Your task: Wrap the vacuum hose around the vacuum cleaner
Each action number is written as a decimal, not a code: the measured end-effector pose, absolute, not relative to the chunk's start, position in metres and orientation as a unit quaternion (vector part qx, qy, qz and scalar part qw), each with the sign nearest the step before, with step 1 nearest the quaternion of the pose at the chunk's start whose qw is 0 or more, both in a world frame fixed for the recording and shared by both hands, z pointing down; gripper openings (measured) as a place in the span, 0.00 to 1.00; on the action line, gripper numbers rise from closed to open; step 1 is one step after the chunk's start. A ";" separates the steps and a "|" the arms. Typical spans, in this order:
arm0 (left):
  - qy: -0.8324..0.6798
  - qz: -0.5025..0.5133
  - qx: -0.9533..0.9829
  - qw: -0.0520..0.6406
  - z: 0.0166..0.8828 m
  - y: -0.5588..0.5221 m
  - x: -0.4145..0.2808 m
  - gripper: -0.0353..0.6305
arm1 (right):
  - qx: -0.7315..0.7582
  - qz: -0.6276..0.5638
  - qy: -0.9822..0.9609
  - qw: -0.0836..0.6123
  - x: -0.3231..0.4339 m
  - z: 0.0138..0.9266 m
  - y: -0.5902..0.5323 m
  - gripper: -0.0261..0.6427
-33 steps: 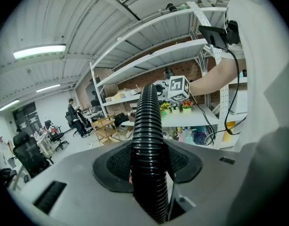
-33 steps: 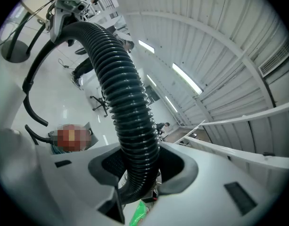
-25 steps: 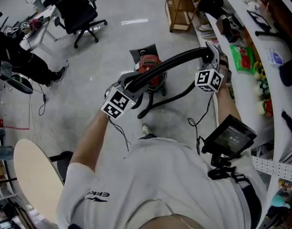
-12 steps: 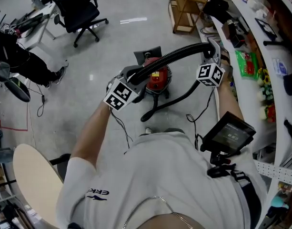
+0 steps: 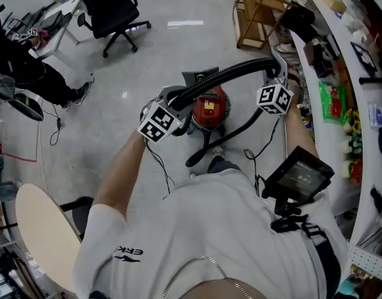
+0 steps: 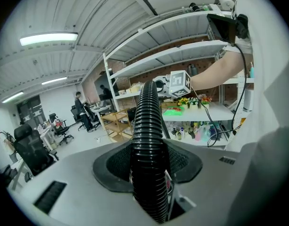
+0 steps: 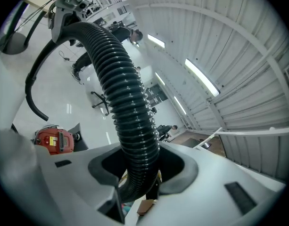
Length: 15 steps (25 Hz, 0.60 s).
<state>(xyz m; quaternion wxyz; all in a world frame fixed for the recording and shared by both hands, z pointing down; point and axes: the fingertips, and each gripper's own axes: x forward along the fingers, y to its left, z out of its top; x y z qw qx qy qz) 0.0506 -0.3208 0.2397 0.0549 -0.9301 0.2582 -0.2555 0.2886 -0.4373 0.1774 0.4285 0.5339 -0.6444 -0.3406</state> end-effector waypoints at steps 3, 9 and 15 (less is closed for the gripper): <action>0.272 -0.270 -0.923 0.038 0.258 -0.346 0.052 0.30 | 0.518 -0.336 -0.658 0.430 0.288 0.194 -0.472 0.29; 0.299 -0.296 -0.907 0.002 0.283 -0.395 0.050 0.30 | 0.478 -0.334 -0.688 0.433 0.278 0.224 -0.538 0.30; 0.317 -0.328 -0.890 -0.021 0.303 -0.431 0.052 0.30 | 0.443 -0.332 -0.711 0.433 0.272 0.255 -0.590 0.30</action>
